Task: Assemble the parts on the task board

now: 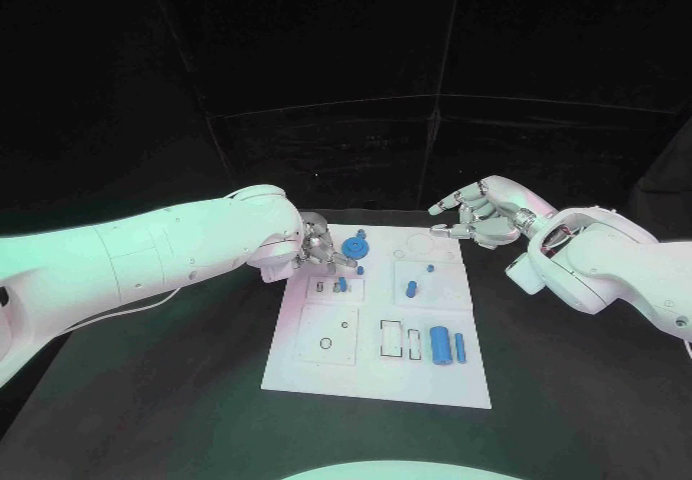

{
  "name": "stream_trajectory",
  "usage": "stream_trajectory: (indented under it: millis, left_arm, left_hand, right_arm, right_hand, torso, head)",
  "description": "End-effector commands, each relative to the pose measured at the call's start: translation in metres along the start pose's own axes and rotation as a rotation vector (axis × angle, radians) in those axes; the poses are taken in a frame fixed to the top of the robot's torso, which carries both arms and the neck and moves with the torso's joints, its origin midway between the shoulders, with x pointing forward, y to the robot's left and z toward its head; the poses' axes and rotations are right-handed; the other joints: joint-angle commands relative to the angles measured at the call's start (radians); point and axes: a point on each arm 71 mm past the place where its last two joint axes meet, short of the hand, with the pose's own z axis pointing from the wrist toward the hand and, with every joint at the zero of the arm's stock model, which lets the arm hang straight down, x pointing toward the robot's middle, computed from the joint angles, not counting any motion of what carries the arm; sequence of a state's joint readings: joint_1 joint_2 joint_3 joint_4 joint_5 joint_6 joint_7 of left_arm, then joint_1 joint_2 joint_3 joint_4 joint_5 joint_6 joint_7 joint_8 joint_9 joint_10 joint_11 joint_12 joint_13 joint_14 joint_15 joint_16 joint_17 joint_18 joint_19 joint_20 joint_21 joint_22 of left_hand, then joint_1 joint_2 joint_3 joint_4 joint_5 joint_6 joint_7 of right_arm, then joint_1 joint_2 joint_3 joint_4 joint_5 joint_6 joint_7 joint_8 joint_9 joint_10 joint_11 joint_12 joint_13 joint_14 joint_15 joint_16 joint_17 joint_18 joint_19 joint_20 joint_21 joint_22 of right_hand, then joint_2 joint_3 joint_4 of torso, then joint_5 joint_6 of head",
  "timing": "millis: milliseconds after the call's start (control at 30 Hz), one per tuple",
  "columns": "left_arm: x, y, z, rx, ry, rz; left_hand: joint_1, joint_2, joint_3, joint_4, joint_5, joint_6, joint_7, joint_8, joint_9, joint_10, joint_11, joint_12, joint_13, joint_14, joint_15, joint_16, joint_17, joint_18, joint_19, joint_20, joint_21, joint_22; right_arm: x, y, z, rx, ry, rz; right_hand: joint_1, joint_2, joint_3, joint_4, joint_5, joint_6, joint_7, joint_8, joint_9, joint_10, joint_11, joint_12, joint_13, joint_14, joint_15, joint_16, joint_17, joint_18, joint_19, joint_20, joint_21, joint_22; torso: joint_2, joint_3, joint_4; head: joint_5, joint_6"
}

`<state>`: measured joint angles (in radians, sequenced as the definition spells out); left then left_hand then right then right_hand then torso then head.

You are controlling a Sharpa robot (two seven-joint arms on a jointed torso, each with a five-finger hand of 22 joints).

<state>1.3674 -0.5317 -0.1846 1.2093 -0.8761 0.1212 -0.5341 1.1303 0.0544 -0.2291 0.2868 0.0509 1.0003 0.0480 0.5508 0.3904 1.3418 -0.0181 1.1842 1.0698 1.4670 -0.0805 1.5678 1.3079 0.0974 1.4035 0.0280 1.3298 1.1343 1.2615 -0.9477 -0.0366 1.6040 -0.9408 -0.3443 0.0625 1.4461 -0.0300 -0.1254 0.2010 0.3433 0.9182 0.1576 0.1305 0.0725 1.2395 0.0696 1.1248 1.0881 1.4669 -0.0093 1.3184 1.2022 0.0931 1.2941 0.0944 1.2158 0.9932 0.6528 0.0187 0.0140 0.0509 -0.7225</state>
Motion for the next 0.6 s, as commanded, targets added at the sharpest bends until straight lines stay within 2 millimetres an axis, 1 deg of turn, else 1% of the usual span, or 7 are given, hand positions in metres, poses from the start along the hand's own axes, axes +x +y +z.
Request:
stream_trajectory:
  millis: [33, 133, 233, 267, 367, 467, 600]
  left_arm:
    - [0.0029, -0.0002, 0.0020, -0.051, 0.044, 0.074]
    - [0.0045, -0.0021, 0.0039, -0.056, 0.054, 0.086]
    - [0.0056, -0.0037, 0.0054, -0.060, 0.062, 0.098]
    - [0.0058, -0.0042, 0.0058, -0.062, 0.064, 0.101]
    - [0.0065, -0.0057, 0.0069, -0.065, 0.072, 0.110]
    - [0.0068, -0.0069, 0.0078, -0.069, 0.074, 0.113]
    - [0.0076, -0.0087, 0.0084, -0.070, 0.077, 0.117]
  left_hand:
    - [-0.002, 0.010, -0.006, 0.000, -0.003, -0.009, -0.002, 0.009, 0.009, 0.003, -0.008, 0.006, 0.002, 0.104, -0.005, 0.003, 0.263, -0.016, 0.004, -0.004, 0.005, 0.006]
    - [-0.001, 0.014, -0.011, 0.000, -0.003, -0.014, -0.003, 0.019, 0.019, 0.004, -0.008, 0.008, 0.004, 0.104, -0.006, 0.003, 0.263, -0.017, 0.005, -0.005, 0.009, 0.012]
    - [0.001, 0.018, -0.017, -0.001, -0.003, -0.019, -0.004, 0.028, 0.030, 0.004, -0.009, 0.010, 0.006, 0.104, -0.007, 0.003, 0.263, -0.018, 0.007, -0.005, 0.014, 0.020]
    - [0.001, 0.018, -0.017, -0.001, -0.003, -0.019, -0.004, 0.028, 0.030, 0.004, -0.009, 0.010, 0.006, 0.104, -0.007, 0.003, 0.263, -0.018, 0.007, -0.005, 0.014, 0.020]
    - [0.002, 0.019, -0.018, -0.001, -0.003, -0.021, -0.005, 0.031, 0.033, 0.004, -0.010, 0.010, 0.006, 0.104, -0.007, 0.003, 0.263, -0.018, 0.006, -0.005, 0.015, 0.021]
    - [0.004, 0.018, -0.020, -0.002, -0.003, -0.025, -0.004, 0.034, 0.037, 0.002, -0.010, 0.008, 0.004, 0.104, -0.007, 0.003, 0.263, -0.018, 0.005, -0.006, 0.013, 0.019]
    - [0.008, 0.018, -0.023, -0.004, -0.003, -0.029, -0.004, 0.037, 0.042, 0.002, -0.009, 0.008, 0.004, 0.104, -0.007, 0.003, 0.263, -0.018, 0.004, -0.006, 0.014, 0.019]
  right_arm:
    - [-0.0005, 0.0018, 0.0010, -0.013, 0.013, 0.004]
    - [-0.0010, 0.0015, 0.0012, -0.012, 0.011, 0.002]
    - [-0.0015, 0.0011, 0.0016, -0.010, 0.009, 0.000]
    - [-0.0016, 0.0009, 0.0017, -0.009, 0.008, 0.000]
    - [-0.0020, 0.0003, 0.0021, -0.007, 0.007, -0.001]
    - [-0.0019, 0.0001, 0.0027, -0.006, 0.008, -0.002]
    - [-0.0013, 0.0001, 0.0039, -0.005, 0.010, -0.004]
  right_hand:
    - [-0.009, 0.000, -0.006, 0.000, 0.006, -0.003, -0.004, 0.003, -0.001, -0.001, -0.005, -0.006, -0.001, 0.022, -0.005, -0.004, -0.001, 0.021, 0.005, -0.003, -0.006, -0.002]
    - [-0.009, 0.000, -0.006, 0.000, 0.006, -0.003, -0.004, 0.003, -0.001, -0.001, -0.005, -0.006, -0.001, 0.022, -0.005, -0.004, -0.001, 0.021, 0.005, -0.003, -0.006, -0.002]
    - [-0.010, 0.000, -0.007, 0.000, 0.009, -0.003, -0.004, 0.004, -0.001, -0.002, -0.005, -0.006, -0.002, 0.022, -0.005, -0.005, -0.002, 0.021, 0.005, -0.003, -0.006, -0.003]
    - [-0.010, 0.000, -0.007, 0.000, 0.009, -0.003, -0.004, 0.004, -0.001, -0.002, -0.005, -0.006, -0.002, 0.022, -0.005, -0.005, -0.002, 0.021, 0.005, -0.003, -0.006, -0.003]
    - [-0.010, 0.000, -0.007, 0.000, 0.009, -0.003, -0.004, 0.004, -0.001, -0.002, -0.005, -0.006, -0.002, 0.022, -0.005, -0.005, -0.002, 0.021, 0.005, -0.003, -0.006, -0.003]
    - [-0.010, 0.000, -0.008, 0.000, 0.015, -0.003, -0.004, 0.005, -0.001, -0.001, -0.005, -0.006, -0.002, 0.023, -0.005, -0.005, -0.001, 0.021, 0.006, -0.003, -0.007, -0.003]
    - [-0.009, 0.002, -0.009, 0.000, 0.022, -0.004, -0.004, 0.006, -0.001, -0.001, -0.005, -0.006, -0.003, 0.023, -0.006, -0.007, -0.002, 0.021, 0.006, -0.004, -0.009, -0.004]
  torso:
    - [0.002, -0.0016, -0.0002]
    - [0.002, -0.0025, -0.0010]
    - [0.003, -0.0028, -0.0023]
    - [0.002, -0.0032, -0.0005]
    - [0.002, -0.0037, 0.0016]
    - [0.003, -0.0047, 0.0020]
    - [0.003, -0.0040, 0.0018]
  head:
    - [0.000, -0.004]
    - [-0.002, -0.003]
    - [-0.001, -0.006]
    - [-0.002, -0.007]
    - [-0.004, -0.010]
    - [-0.003, -0.011]
    - [-0.001, -0.015]
